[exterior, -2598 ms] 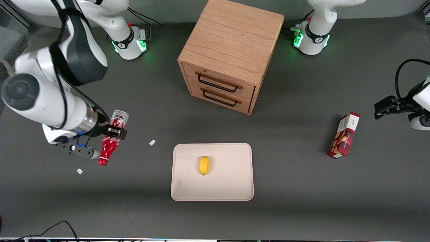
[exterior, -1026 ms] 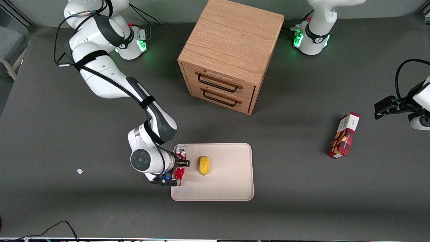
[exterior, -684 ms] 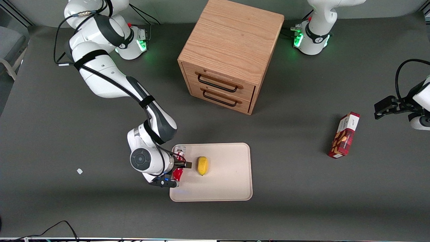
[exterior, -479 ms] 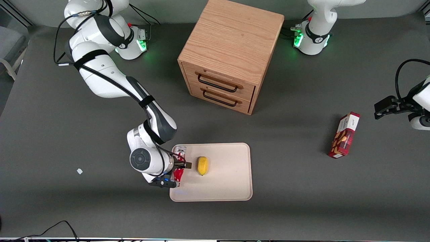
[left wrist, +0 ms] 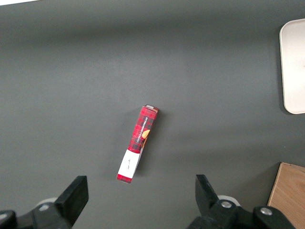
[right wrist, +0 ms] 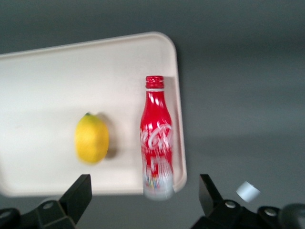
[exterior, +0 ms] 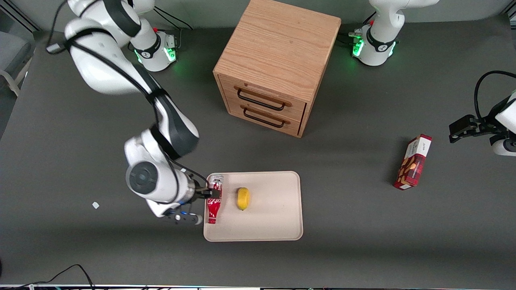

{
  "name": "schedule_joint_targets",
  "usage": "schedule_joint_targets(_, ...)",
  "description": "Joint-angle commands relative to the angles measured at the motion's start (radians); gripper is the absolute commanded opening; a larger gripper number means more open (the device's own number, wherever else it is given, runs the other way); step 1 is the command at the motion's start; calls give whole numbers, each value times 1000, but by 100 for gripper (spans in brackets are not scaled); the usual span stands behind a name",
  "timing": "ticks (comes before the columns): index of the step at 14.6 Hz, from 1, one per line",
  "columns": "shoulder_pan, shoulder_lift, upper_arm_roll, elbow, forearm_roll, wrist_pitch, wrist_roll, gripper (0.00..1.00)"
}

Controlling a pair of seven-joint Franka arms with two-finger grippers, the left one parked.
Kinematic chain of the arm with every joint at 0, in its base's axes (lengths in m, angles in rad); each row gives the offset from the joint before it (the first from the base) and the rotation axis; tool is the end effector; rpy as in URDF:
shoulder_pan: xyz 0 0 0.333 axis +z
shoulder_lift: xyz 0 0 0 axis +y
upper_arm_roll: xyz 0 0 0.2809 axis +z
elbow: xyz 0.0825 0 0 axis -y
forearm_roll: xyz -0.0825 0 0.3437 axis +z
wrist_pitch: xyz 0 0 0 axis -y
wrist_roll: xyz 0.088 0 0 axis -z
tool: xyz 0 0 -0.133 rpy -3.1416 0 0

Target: Place coke bottle on tray

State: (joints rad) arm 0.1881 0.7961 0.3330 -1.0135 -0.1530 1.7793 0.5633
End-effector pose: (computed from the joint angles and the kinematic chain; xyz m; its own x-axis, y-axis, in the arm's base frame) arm 0.6427 0.2675 0.3501 0.9936 -0.1041 -0.0433 -0.1071 -0.9915 -0.0743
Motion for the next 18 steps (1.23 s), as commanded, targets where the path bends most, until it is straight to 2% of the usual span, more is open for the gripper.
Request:
schedule_joint_targets(1,-35,-222,-2,-54,-14,-182,4,100)
schedule_joint_targets(4,-96,-391,-22,-54,-7,-367,-46,100)
schedule_joint_targets(6,-107,-486,-92,-56,1,-524,-176,100)
schedule_joint_targets(7,-107,-539,-139,-86,25,-558,-219,100)
schedule_joint_targets(10,-107,-809,-303,-403,166,-464,-255,100)
schedule_joint_targets(13,-102,-1032,-327,-740,179,-289,-275,100)
schedule_joint_targets(15,-101,-1066,-327,-797,179,-253,-273,100)
schedule_joint_targets(18,-96,-1029,-325,-722,179,-264,-275,100)
